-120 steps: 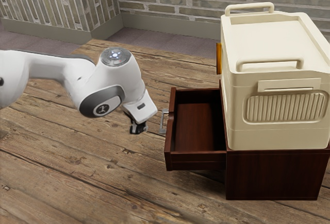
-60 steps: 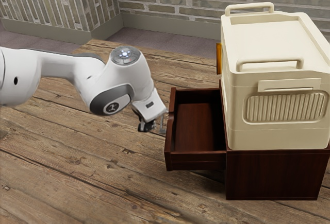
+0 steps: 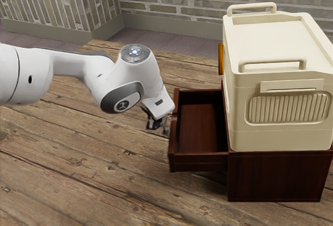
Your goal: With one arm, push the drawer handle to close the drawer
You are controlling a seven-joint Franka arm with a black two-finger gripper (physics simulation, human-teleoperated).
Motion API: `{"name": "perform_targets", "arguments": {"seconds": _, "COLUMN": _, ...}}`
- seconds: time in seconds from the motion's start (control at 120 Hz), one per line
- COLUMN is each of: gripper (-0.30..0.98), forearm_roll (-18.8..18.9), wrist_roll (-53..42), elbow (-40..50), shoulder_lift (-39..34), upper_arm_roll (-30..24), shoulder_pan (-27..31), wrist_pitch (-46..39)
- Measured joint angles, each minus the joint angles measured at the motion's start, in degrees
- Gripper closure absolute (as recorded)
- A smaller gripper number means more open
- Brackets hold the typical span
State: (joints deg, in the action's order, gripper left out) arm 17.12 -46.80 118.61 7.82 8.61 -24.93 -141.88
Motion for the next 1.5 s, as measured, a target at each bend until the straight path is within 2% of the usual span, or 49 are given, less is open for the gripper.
{"name": "perform_targets", "arguments": {"seconds": 0.917, "gripper": 0.79, "forearm_roll": -1.15, "wrist_roll": -0.35, "elbow": -10.77, "shoulder_lift": 9.47, "upper_arm_roll": -0.73, "shoulder_pan": -1.34, "wrist_pitch": 0.07}}
{"name": "perform_targets", "arguments": {"seconds": 1.5, "gripper": 0.78, "forearm_roll": -1.75, "wrist_roll": -0.27, "elbow": -14.42, "shoulder_lift": 12.97, "upper_arm_roll": -2.32, "shoulder_pan": -1.34, "wrist_pitch": 0.21}}
